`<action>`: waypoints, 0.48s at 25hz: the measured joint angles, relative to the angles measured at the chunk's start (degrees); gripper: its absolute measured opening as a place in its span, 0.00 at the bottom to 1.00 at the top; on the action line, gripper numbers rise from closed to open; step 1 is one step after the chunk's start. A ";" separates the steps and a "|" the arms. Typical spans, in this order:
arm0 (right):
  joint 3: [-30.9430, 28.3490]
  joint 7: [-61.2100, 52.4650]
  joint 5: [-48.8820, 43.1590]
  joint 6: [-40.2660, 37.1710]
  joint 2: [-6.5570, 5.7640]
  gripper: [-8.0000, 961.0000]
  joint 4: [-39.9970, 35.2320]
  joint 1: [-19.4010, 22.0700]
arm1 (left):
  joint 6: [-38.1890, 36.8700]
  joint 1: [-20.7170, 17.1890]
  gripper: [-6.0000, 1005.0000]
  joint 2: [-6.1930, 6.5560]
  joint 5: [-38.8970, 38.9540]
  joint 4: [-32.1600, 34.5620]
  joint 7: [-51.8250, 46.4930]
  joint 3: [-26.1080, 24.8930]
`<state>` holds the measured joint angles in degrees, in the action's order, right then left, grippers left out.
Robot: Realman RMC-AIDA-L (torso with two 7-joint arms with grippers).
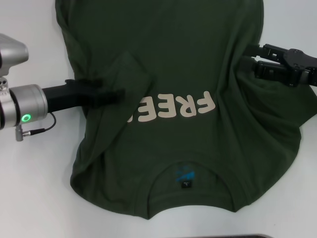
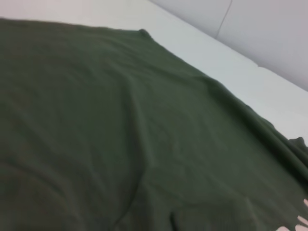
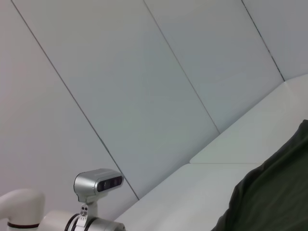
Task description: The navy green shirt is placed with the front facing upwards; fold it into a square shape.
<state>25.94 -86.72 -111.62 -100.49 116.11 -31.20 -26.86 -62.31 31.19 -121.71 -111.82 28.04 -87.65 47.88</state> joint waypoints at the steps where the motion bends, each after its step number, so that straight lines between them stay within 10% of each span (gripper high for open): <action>1: -0.06 0.06 0.00 0.01 0.02 0.95 0.00 0.04 | -0.22 -0.12 0.84 0.20 -0.46 0.10 -0.71 0.02; 12: -0.89 0.42 0.00 0.07 0.09 0.95 0.00 0.92 | -4.34 -0.07 0.83 1.13 -5.93 1.54 -4.86 -0.03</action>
<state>25.05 -86.29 -111.62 -100.42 116.19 -31.20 -25.93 -66.66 31.12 -120.58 -117.75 29.58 -92.51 47.85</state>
